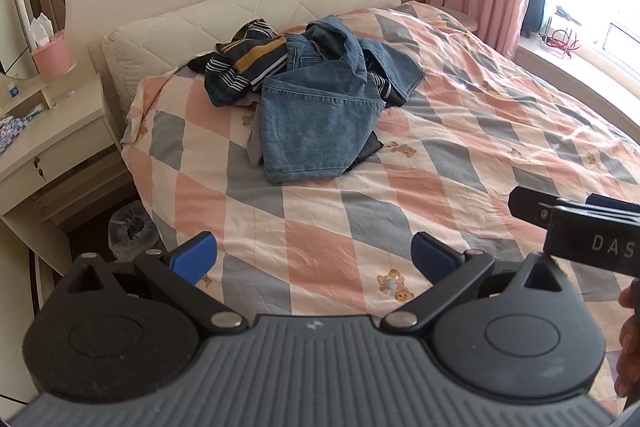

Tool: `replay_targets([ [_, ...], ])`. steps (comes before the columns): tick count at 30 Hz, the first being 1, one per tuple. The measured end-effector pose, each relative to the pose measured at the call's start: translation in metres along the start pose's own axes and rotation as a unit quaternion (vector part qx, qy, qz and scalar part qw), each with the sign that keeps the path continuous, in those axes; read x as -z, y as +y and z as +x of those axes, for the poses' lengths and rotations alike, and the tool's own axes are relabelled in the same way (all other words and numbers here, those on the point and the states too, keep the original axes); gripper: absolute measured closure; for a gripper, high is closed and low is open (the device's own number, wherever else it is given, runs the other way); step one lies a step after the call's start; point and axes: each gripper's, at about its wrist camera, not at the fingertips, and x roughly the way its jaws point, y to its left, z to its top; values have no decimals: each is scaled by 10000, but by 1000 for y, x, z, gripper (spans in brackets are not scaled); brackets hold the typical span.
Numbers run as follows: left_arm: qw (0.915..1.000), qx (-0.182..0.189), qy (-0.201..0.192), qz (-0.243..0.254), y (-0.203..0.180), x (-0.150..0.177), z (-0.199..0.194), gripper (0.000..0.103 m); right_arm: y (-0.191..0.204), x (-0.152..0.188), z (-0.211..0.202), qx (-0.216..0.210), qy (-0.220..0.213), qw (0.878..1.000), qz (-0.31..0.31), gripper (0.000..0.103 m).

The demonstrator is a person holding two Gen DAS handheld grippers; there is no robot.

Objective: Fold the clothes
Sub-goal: 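Move both grippers toward the clothes pile on the bed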

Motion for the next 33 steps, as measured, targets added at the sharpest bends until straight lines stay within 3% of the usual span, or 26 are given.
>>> replay_targets([
  [8,9995,-33,-305,48,-6,-4,-3,1,0,0,3,68,-20,9999,107,0],
  [19,9996,-39,247,136,15,-21,19,1,15,-9,22,-33,60,9998,192,0],
  [22,9994,56,231,256,20,-18,28,1,19,-11,33,-16,106,9997,213,0],
  [33,9949,559,505,669,12,-57,112,1,6,-23,89,355,73,9982,477,0],
])
